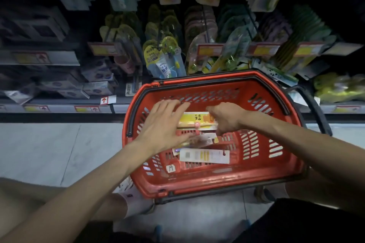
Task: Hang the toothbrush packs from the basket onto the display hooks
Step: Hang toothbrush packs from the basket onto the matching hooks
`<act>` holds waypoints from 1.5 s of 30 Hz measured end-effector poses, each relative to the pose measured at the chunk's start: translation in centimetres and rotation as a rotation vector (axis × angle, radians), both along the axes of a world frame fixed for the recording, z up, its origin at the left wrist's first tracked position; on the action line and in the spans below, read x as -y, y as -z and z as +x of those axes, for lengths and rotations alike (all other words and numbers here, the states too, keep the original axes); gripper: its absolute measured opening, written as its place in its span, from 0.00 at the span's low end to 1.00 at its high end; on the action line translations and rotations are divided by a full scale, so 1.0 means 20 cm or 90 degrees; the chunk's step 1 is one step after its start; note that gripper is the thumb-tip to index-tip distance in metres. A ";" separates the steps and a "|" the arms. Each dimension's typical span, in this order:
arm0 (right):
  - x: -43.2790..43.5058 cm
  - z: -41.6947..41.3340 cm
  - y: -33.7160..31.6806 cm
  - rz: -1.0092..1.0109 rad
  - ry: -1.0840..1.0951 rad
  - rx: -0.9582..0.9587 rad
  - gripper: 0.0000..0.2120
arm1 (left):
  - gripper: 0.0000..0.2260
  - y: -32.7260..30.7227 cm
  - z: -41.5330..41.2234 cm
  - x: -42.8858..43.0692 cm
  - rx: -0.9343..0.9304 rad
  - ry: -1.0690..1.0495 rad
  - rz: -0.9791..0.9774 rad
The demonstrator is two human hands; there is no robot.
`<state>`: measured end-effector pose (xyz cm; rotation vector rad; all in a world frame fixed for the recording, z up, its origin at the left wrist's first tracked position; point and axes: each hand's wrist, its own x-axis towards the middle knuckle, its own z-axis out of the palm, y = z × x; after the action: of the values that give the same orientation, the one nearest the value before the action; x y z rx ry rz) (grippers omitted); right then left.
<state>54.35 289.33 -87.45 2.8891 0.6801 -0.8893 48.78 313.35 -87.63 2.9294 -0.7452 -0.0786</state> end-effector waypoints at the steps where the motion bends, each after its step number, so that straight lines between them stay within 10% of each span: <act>1: 0.00 0.00 -0.08 -0.009 -0.033 0.026 0.26 | 0.41 -0.04 0.01 0.04 0.019 0.015 -0.006; 9: -0.02 -0.04 -0.47 0.004 -0.175 0.110 0.33 | 0.40 -0.34 0.15 0.28 -0.252 -0.080 -0.064; 12: 0.02 -0.05 -0.48 0.021 -0.160 0.092 0.38 | 0.23 -0.36 0.21 0.31 -0.386 -0.062 -0.112; 21: 0.09 0.01 -0.49 0.026 -0.147 -0.028 0.43 | 0.24 -0.23 0.15 0.45 -0.419 -0.095 -0.211; 32: 0.26 0.04 -0.47 0.180 -0.141 0.338 0.43 | 0.07 -0.34 0.17 0.29 -0.600 -0.284 -0.435; 37: 0.24 -0.04 -0.56 0.427 0.172 0.529 0.19 | 0.16 -0.38 0.15 0.19 -0.605 -0.393 -0.623; 42: 0.20 -0.06 -0.53 0.689 0.680 0.071 0.31 | 0.09 -0.36 0.09 0.23 -0.625 -0.453 -0.771; 45: 0.19 -0.03 -0.43 0.819 0.747 -0.222 0.32 | 0.14 -0.35 0.10 0.28 -0.653 -0.408 -0.781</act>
<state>53.81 285.52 -78.78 4.3193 -1.1302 -1.3587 50.83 307.70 -80.68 1.4719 0.2822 -0.6832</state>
